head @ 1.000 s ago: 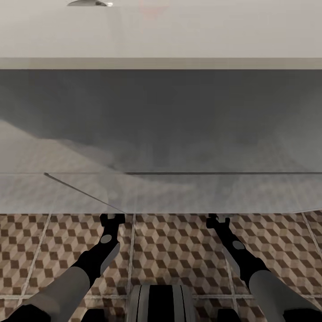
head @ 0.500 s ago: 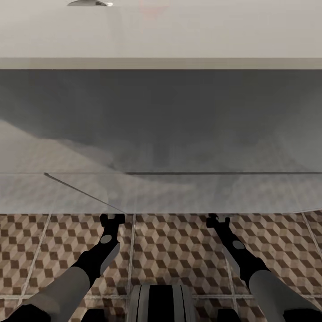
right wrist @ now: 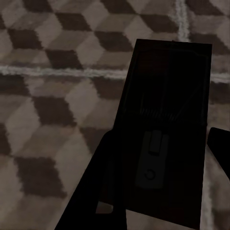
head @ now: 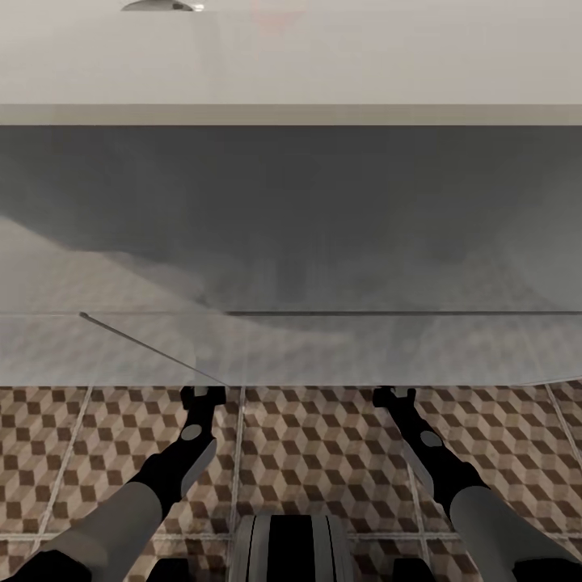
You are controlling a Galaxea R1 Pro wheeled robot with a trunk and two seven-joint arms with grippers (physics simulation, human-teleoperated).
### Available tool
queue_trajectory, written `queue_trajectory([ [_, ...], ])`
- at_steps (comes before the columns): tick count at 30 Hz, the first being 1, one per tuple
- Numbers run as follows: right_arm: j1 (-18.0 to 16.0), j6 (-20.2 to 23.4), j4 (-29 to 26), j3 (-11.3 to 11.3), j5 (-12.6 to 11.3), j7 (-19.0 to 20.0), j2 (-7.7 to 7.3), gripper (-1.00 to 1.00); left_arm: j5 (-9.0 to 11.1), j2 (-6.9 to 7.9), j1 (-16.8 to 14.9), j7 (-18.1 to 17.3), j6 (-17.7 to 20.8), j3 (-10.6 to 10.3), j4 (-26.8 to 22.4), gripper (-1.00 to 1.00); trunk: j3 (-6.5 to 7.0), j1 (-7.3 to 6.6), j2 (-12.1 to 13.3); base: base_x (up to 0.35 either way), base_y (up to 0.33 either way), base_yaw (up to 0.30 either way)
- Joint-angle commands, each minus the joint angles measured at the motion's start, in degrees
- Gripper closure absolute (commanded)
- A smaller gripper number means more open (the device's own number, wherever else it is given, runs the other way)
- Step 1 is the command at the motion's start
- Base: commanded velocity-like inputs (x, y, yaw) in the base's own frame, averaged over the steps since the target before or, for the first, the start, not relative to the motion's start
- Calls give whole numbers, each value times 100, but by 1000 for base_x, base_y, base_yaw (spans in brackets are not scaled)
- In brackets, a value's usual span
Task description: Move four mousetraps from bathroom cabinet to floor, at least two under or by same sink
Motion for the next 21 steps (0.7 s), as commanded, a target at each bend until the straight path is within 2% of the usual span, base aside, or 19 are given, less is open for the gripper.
queue_trajectory([
  [1, -3, -21, 7, 27, -63, 23, -6, 100, 53, 13, -6, 39, -30, -48, 10, 100, -3, -1, -1, 0, 0, 0],
  [6, -3, -21, 8, 35, -65, 23, -6, 100, 53, 59, -6, 21, -37, -40, 86, 100, -3, -1, -1, 0, 0, 0],
  [21, -3, -21, 16, 74, -60, 23, -6, 100, 53, 70, -6, 9, -39, -45, 275, 100, -3, -1, -1, 0, 0, 0],
])
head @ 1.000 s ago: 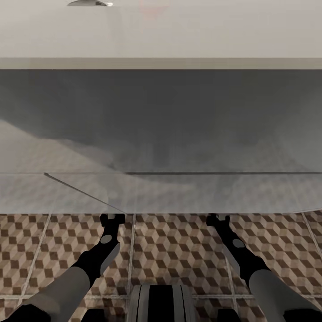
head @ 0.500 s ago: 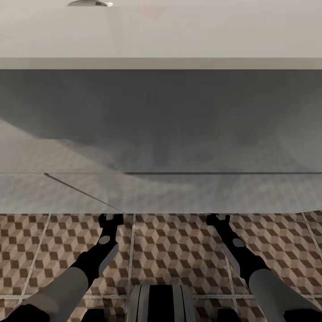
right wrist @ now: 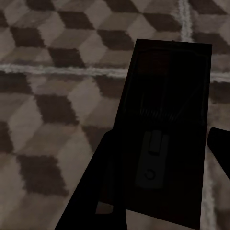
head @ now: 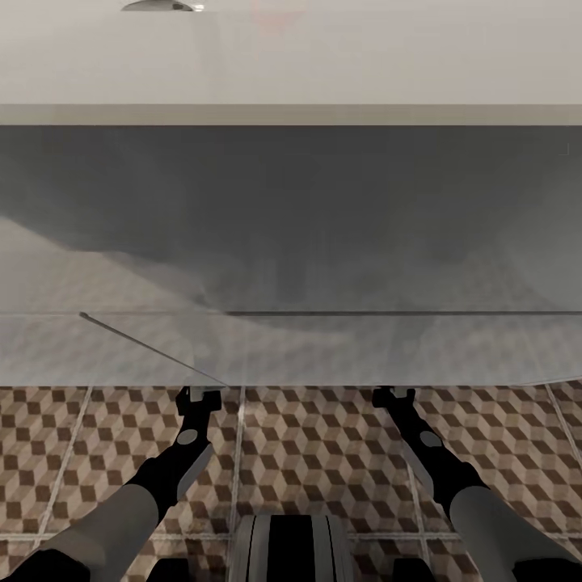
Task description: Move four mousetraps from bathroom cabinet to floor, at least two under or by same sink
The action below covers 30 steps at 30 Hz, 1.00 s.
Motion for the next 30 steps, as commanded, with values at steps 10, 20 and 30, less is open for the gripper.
queue_trajectory([
  [10, -3, -21, 6, 30, -59, 23, -5, 100, 44, -17, -4, 39, -21, -68, 1, 100, -3, -1, -1, 0, 0, 0],
  [20, -3, -21, 6, 24, -59, 23, -5, 100, 49, -18, -4, 46, -18, -69, 1, 100, -3, -1, -1, 1, 0, 0],
  [30, -3, -21, 6, 24, -59, 23, -5, 100, 49, -38, -4, 43, -14, -61, 1, 100, -3, -1, -1, 72, 0, 0],
])
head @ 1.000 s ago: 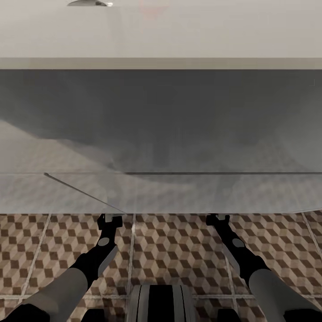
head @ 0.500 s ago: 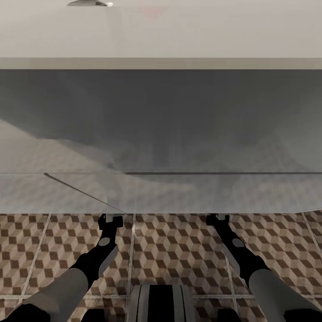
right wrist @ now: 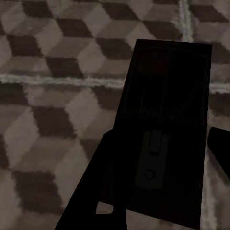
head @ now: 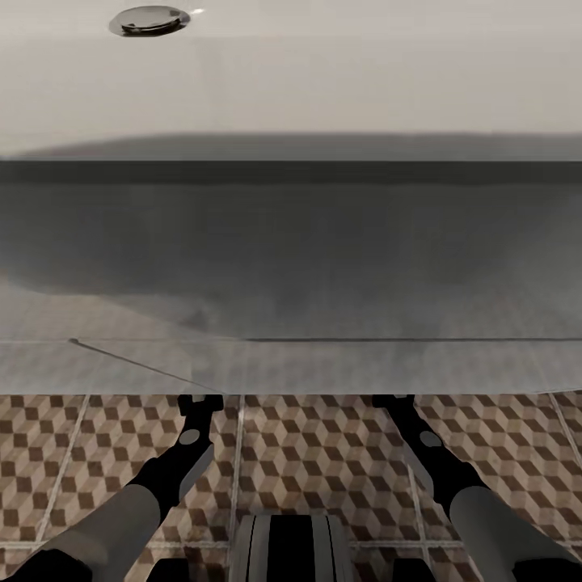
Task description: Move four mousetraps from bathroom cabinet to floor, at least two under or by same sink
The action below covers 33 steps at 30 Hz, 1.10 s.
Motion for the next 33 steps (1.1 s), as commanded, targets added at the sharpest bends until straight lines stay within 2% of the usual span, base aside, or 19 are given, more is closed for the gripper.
queue_trajectory([
  [1, -3, -21, 6, 27, -62, 23, -5, 100, 48, 2, -5, 42, -28, -48, 4, 100, -3, -1, -1, 10, 0, 0],
  [26, 5, -29, 133, 16, -105, 14, -5, 100, 48, 43, -5, 58, -28, -48, 7, 100, -3, -1, -1, 0, 0, 0],
  [33, 6, -30, 137, 13, -106, 14, -5, 100, 48, 46, -5, 42, -28, -36, 12, 100, -3, -1, -1, -95, 0, 0],
])
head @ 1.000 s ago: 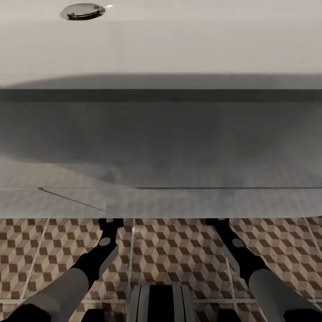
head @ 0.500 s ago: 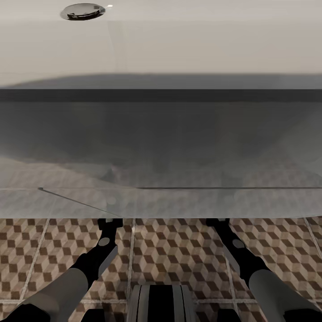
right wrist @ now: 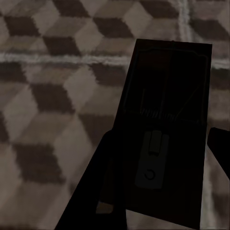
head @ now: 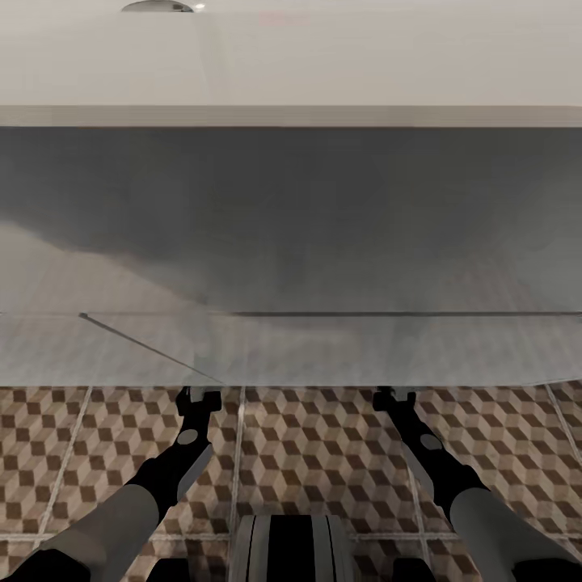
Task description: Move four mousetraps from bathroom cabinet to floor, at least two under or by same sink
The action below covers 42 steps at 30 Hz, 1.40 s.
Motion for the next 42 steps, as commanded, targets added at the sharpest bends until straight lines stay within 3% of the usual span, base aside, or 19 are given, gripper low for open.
queue_trajectory([
  [1, -3, -21, 6, 26, -62, 25, -5, 100, 50, 6, -4, 36, -23, -46, 0, 100, -3, -2, -1, -40, 0, 0],
  [11, 2, -41, 6, 9, -69, 25, -5, 100, 37, 1, -4, 37, 14, -79, -8, 100, -3, -2, -1, -10, 0, 0],
  [15, 17, -374, 117, -1, -83, 25, -5, 100, 40, 20, -4, 41, 381, -85, -59, 100, -3, -2, -1, 0, 0, 0],
  [21, 22, -741, 323, -4, -81, 25, -5, 100, 50, 35, -4, 68, 532, -86, -138, 100, -3, -2, -1, 0, 0, 0],
  [37, 23, -740, 330, 5, -40, 25, -5, 100, 58, 11, -4, 75, 411, -83, -188, 100, -3, -2, -1, 0, 0, 0],
  [42, 21, -744, 308, 3, -36, 25, -5, 100, 53, -23, -4, 87, 177, -93, -185, 100, -3, -2, -1, 0, 0, 0],
])
